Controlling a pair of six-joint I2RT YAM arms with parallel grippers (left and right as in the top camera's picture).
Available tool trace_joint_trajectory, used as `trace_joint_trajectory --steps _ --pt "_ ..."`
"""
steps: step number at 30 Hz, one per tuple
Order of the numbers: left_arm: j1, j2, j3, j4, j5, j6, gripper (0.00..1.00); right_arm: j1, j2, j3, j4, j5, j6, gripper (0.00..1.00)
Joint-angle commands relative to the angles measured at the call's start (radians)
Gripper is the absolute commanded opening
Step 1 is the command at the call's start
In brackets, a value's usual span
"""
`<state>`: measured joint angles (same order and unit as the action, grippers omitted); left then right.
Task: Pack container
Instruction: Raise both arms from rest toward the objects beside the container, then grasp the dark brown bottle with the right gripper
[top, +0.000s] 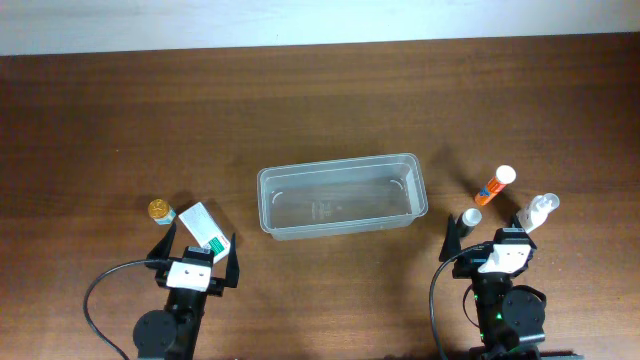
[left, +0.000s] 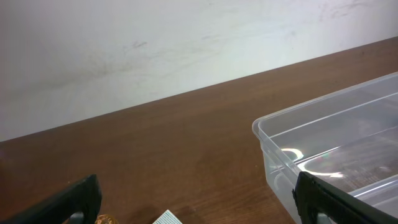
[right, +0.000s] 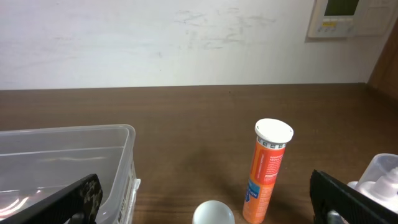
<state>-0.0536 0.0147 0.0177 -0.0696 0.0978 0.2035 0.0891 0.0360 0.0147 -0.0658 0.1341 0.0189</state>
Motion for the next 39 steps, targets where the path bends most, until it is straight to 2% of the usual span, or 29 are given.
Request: trace_joint_trajectory --steps 1,8,16,24,31,34,39 --pt "-0.005 -0.010 -0.009 0.008 0.000 0.005 1.00 0.009 -0.001 -0.009 -0.002 0.002 0.023 0.98" --pt "-0.003 -0.008 0.010 0.013 -0.039 -0.213 1.00 0.009 0.015 0.047 -0.087 0.003 0.027 0.98" --pt "-0.003 0.110 0.191 -0.013 -0.103 -0.219 1.00 0.009 0.191 0.295 -0.269 0.006 0.156 0.98" --pt "-0.003 0.497 0.517 -0.211 -0.101 -0.219 1.00 0.009 0.608 0.738 -0.548 0.005 0.162 0.98" --pt "-0.003 0.840 0.790 -0.444 -0.016 -0.219 1.00 -0.014 0.954 1.061 -0.813 -0.015 0.275 0.98" --pt "-0.003 0.962 0.861 -0.523 0.033 -0.218 1.00 -0.044 1.080 1.121 -0.890 -0.060 0.279 0.99" --pt "-0.003 1.104 0.896 -0.590 0.122 -0.219 1.00 -0.114 1.218 1.125 -0.943 -0.204 0.278 0.98"
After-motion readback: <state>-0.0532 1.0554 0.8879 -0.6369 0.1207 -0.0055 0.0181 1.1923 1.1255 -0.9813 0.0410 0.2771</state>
